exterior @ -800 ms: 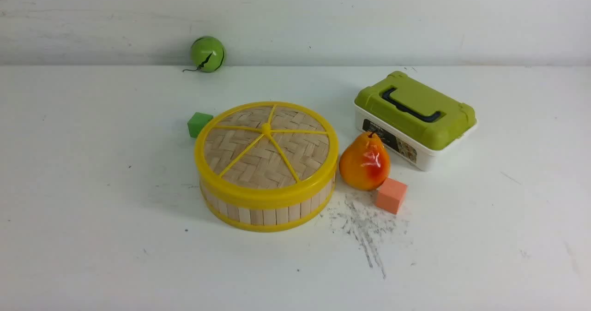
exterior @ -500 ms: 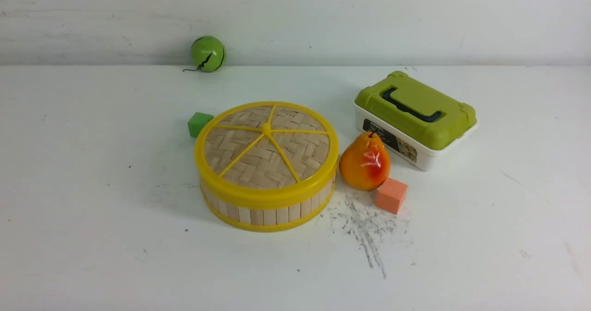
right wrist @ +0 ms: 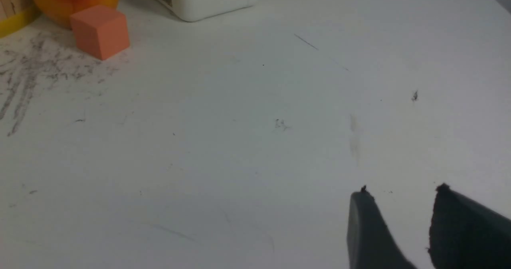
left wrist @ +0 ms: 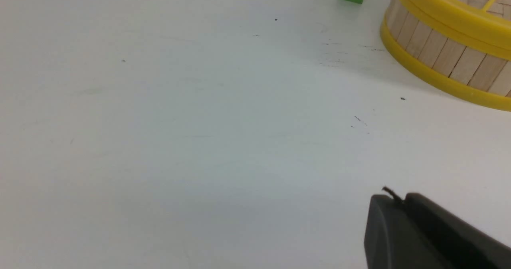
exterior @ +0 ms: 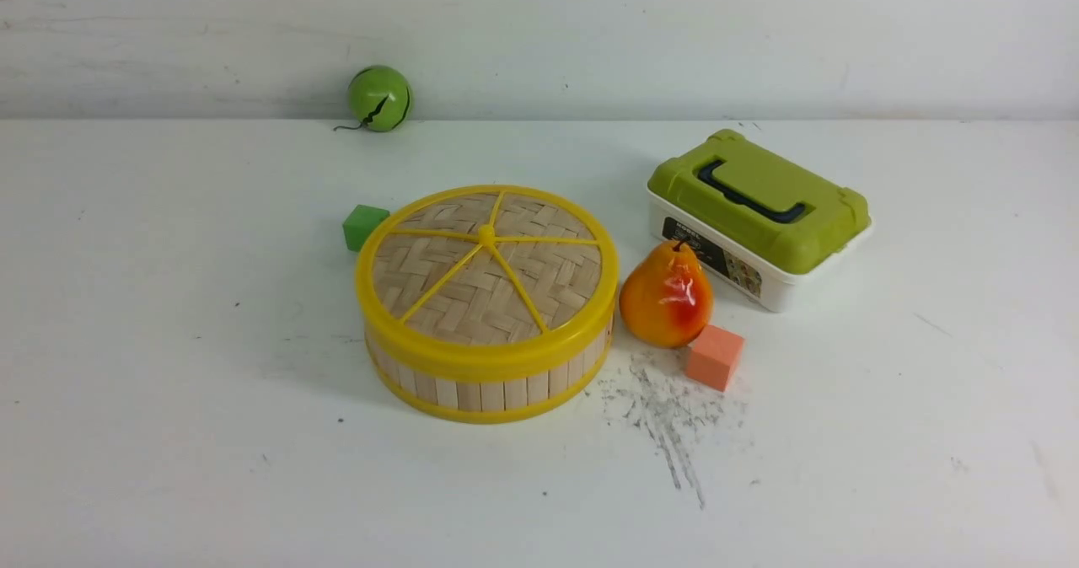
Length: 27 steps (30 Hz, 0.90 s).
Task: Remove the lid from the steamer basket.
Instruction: Use the left arm to lift the lid of the steamer
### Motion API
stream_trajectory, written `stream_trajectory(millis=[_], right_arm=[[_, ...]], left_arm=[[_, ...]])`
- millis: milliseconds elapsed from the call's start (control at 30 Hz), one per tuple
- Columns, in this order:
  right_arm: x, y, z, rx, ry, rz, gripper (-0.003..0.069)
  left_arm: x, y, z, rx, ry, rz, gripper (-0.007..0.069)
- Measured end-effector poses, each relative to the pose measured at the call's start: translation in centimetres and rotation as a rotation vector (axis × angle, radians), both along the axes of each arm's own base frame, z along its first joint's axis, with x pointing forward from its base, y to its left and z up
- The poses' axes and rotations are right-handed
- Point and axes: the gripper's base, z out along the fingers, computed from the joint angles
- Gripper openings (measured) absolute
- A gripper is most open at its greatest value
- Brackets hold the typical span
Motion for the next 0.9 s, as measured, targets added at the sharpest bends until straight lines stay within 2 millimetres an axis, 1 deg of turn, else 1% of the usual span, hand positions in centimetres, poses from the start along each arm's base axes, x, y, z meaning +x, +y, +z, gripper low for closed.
stream_trajectory(millis=[600, 667, 700, 733, 767, 800, 900], right_arm=[[0.0, 0.0, 0.0, 0.000, 0.000, 0.000, 0.0240], [0.0, 0.0, 0.0, 0.000, 0.000, 0.000, 0.0240], [0.0, 0.0, 0.0, 0.000, 0.000, 0.000, 0.0240], [0.0, 0.0, 0.0, 0.000, 0.000, 0.000, 0.0240], [0.0, 0.0, 0.0, 0.000, 0.000, 0.000, 0.0240], [0.0, 0.0, 0.0, 0.000, 0.000, 0.000, 0.0240], [0.0, 0.0, 0.0, 0.000, 0.000, 0.000, 0.0240]], left_arm=[[0.0, 0.0, 0.1, -0.002, -0.009, 0.000, 0.0046], [0.1, 0.0, 0.3, -0.003, -0.036, -0.001, 0.0048], [0.2, 0.0, 0.8, -0.005, -0.090, -0.001, 0.0049], [0.2, 0.0, 0.9, -0.005, -0.098, -0.002, 0.0050], [0.3, 0.0, 1.5, -0.008, -0.170, -0.003, 0.0051], [0.3, 0.0, 1.6, -0.008, -0.180, -0.003, 0.0052], [0.4, -0.1, 3.1, -0.015, -0.350, -0.006, 0.0056]])
